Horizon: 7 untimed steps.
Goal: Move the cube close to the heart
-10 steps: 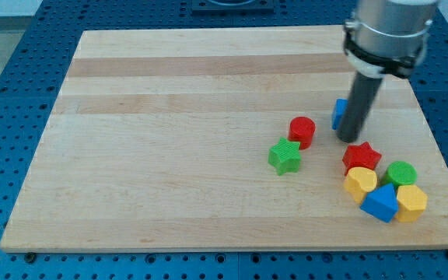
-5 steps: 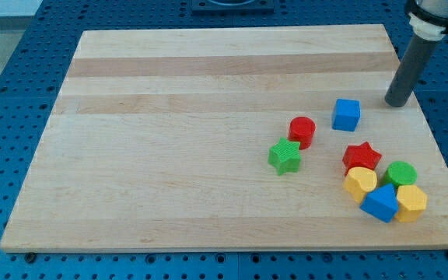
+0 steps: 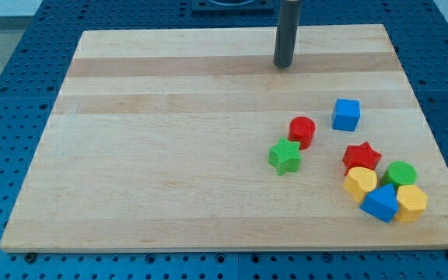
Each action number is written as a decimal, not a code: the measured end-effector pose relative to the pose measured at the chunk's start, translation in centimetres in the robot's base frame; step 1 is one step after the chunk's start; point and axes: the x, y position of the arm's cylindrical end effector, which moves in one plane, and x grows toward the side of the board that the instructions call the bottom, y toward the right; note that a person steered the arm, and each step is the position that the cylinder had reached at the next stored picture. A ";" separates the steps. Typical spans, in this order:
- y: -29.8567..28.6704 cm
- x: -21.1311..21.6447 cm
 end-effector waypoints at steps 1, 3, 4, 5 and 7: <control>0.4 0.3; 8.2 5.7; 3.0 5.1; -0.4 4.9; 3.1 5.3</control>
